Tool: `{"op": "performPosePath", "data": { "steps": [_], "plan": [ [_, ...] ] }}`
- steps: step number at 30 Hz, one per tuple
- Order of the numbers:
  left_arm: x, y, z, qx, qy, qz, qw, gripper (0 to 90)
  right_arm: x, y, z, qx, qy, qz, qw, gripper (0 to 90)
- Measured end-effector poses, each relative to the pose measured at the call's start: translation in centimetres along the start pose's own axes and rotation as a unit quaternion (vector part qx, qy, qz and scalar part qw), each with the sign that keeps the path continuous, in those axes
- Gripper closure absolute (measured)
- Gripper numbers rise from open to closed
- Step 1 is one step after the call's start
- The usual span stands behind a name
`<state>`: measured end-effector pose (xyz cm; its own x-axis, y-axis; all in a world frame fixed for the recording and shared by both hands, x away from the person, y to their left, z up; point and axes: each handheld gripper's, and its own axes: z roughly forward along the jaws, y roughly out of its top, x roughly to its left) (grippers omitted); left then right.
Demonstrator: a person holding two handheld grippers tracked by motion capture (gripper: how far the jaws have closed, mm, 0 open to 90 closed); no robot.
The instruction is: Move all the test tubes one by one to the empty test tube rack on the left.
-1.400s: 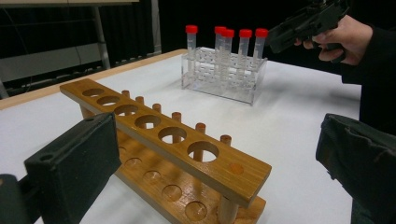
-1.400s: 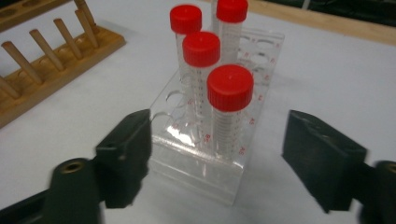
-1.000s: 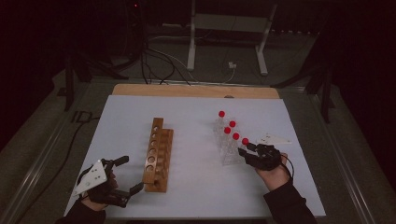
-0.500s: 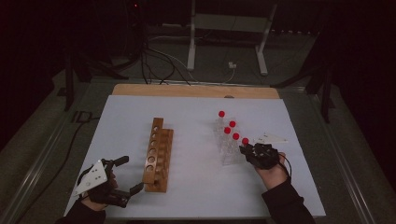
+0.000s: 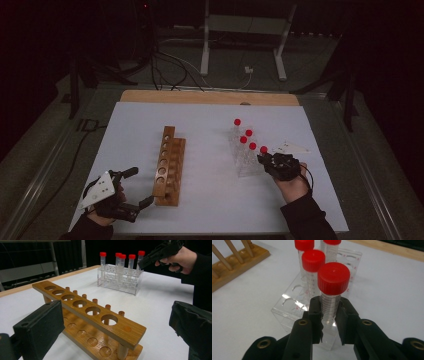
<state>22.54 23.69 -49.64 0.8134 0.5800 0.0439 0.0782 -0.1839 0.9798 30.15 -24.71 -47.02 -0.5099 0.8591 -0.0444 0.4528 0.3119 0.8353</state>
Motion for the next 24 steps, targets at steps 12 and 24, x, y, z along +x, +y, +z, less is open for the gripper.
{"op": "performPosePath", "data": {
  "steps": [12,24],
  "plan": [
    [0.0,0.0,0.1,0.001,-0.001,-0.002,1.0000,0.4,0.3,0.9,-1.8,-0.028,-0.007,-0.010,0.9995,75.2],
    [-0.1,0.5,0.0,-0.004,-0.009,-0.006,0.9999,0.4,0.3,1.7,-3.9,-0.054,-0.015,-0.014,0.9983,75.2]
  ]
}}
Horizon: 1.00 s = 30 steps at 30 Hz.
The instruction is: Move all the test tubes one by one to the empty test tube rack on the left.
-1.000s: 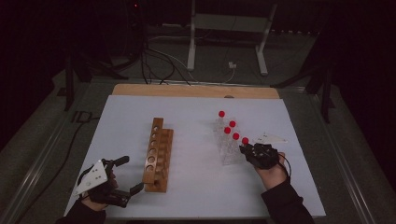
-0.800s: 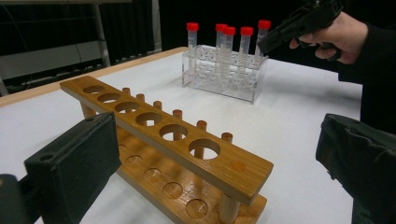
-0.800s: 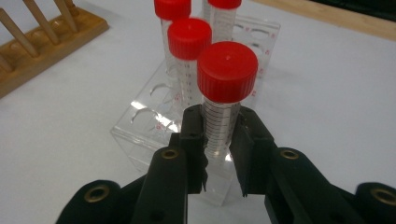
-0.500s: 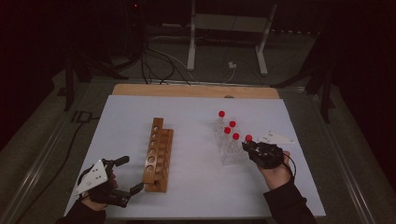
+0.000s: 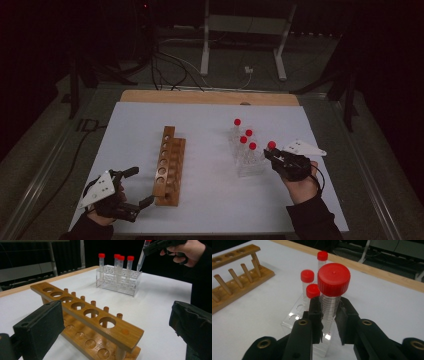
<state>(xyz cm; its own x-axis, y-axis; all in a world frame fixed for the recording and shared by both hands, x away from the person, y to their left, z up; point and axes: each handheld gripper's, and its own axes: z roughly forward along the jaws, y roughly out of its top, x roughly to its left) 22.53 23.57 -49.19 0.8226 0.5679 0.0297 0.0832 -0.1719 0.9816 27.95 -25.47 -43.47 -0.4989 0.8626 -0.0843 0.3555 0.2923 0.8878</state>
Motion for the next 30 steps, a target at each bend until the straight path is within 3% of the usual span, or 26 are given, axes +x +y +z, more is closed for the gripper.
{"op": "performPosePath", "data": {
  "steps": [14,23,30],
  "plan": [
    [-0.8,2.5,-0.2,-0.009,-0.023,-0.003,0.9997,0.4,1.4,0.8,-1.0,-0.012,0.023,-0.014,0.9996,75.2],
    [-1.0,4.6,0.9,-0.015,-0.043,-0.008,0.9989,0.4,3.0,1.1,-0.8,-0.009,0.053,-0.027,0.9982,75.2],
    [-1.0,6.2,2.6,0.010,-0.077,-0.007,0.9970,0.5,4.7,1.3,-0.3,-0.006,0.083,-0.041,0.9957,75.2]
  ]
}}
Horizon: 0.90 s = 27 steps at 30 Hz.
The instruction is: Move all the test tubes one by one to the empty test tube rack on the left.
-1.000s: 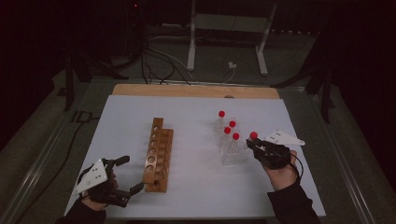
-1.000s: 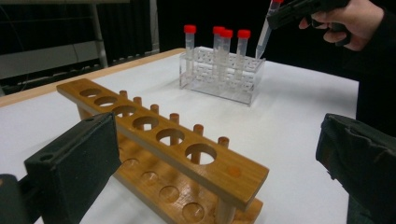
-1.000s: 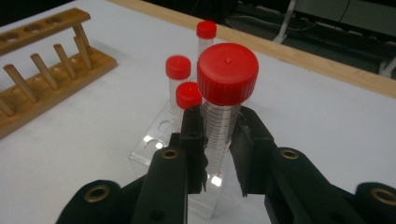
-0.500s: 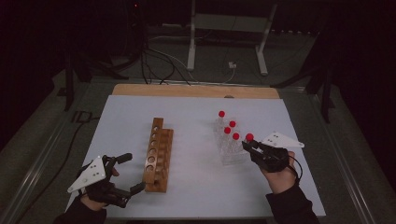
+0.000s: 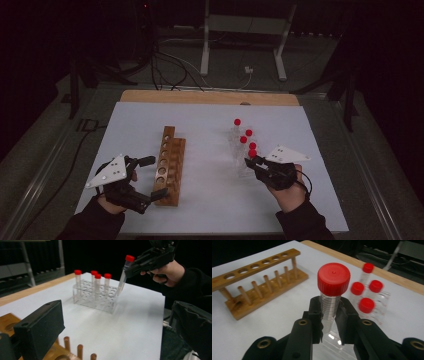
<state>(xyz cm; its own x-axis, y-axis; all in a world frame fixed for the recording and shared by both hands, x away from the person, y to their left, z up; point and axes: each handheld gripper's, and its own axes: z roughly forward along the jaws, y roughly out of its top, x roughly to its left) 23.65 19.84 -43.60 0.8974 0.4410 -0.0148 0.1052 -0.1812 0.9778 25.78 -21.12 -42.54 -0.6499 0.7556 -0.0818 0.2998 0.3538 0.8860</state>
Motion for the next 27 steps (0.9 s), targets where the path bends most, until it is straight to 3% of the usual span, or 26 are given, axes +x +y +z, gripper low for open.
{"op": "performPosePath", "data": {
  "steps": [5,12,27],
  "plan": [
    [-0.1,0.9,1.4,0.021,-0.015,-0.001,0.9997,0.5,0.8,0.0,0.4,0.004,0.013,-0.009,0.9999,75.2],
    [-0.4,2.2,3.2,0.029,-0.033,0.007,0.9990,0.6,2.0,-0.1,1.4,0.014,0.032,-0.021,0.9992,75.2],
    [-1.1,3.5,7.3,0.049,-0.048,0.020,0.9974,1.5,3.9,-0.2,2.7,0.029,0.065,-0.039,0.9967,75.2]
  ]
}}
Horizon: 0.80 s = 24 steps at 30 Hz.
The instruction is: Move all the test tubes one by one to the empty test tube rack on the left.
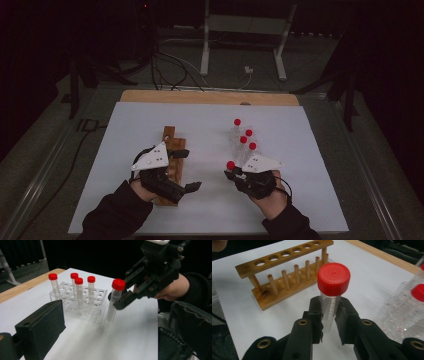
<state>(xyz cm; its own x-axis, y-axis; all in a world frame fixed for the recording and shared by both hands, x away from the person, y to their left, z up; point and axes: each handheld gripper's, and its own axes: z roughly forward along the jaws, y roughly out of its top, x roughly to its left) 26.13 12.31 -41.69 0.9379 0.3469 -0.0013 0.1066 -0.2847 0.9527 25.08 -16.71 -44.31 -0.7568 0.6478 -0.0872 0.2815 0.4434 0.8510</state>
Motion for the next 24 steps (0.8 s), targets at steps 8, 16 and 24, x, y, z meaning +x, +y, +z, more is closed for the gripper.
{"op": "performPosePath", "data": {
  "steps": [8,16,24],
  "plan": [
    [-0.4,0.6,1.1,0.003,-0.002,0.008,1.0000,4.5,0.7,0.1,0.4,0.004,0.010,-0.004,0.9999,75.2],
    [-1.0,1.0,2.7,0.019,0.001,0.018,0.9996,11.3,1.3,0.3,0.8,0.008,0.021,-0.010,0.9997,75.2],
    [-1.5,1.2,4.0,0.036,0.004,0.033,0.9988,23.4,1.8,0.4,0.9,0.008,0.027,-0.011,0.9995,75.2]
  ]
}}
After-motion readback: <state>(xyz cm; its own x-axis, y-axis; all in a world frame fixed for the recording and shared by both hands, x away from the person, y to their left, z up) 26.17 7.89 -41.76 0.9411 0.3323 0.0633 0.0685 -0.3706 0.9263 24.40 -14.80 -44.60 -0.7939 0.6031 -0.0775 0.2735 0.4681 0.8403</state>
